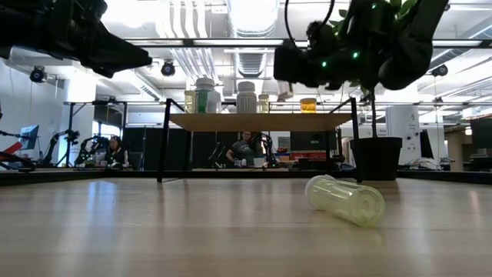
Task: Pick and place medicine bottles onto shelf by color
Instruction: Put the transparent pill bottle on the shelf
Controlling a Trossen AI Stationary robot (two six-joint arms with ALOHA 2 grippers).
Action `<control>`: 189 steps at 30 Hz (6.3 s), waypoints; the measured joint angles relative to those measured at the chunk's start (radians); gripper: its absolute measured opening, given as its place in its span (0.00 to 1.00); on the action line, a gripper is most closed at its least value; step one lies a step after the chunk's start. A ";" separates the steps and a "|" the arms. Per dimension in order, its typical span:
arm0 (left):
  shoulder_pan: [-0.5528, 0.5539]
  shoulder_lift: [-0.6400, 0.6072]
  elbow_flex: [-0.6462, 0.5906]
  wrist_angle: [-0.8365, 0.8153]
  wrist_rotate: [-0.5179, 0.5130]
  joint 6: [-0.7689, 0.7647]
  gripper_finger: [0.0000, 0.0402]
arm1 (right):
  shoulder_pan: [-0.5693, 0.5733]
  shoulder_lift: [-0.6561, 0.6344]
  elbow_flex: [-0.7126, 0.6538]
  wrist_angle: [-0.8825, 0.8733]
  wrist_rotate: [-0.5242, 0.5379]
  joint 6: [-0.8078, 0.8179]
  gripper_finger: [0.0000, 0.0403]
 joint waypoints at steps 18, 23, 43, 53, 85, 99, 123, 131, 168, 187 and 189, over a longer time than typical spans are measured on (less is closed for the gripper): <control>0.000 0.059 -0.001 0.038 0.005 -0.052 0.32 | 0.134 -0.116 -0.077 -0.003 0.338 -0.187 0.35; 0.000 0.058 -0.001 0.053 0.023 -0.052 0.32 | 0.102 -0.116 -0.129 0.019 0.337 -0.107 0.35; 0.000 0.058 -0.001 0.053 0.045 -0.054 0.32 | -0.096 -0.117 -0.175 0.049 0.167 0.069 0.35; 0.000 0.057 0.000 0.053 0.047 -0.054 0.32 | -0.147 -0.120 -0.170 -0.060 0.071 0.190 0.35; 0.000 0.057 0.000 0.058 0.050 -0.054 0.32 | -0.073 -0.163 -0.133 -0.112 0.142 0.258 0.56; 0.000 0.058 0.001 0.072 0.051 -0.054 0.32 | 0.036 -0.345 0.261 -1.181 -0.004 0.348 0.55; 0.000 0.060 0.003 0.123 0.053 -0.054 0.32 | -0.228 -0.146 1.057 -2.364 -0.615 0.055 0.48; 0.000 0.059 0.005 0.129 0.053 -0.053 0.32 | -0.234 0.073 1.246 -2.589 -0.638 -0.138 0.48; 0.000 0.060 0.003 0.124 0.054 -0.052 0.32 | -0.349 0.201 1.316 -2.733 -0.613 -0.348 0.48; 0.000 0.060 0.002 0.124 0.054 -0.052 0.32 | -0.346 0.197 1.170 -2.619 -0.564 -0.361 0.45; 0.000 0.059 0.002 0.124 0.054 -0.052 0.32 | -0.334 0.197 1.171 -2.620 -0.536 -0.357 0.39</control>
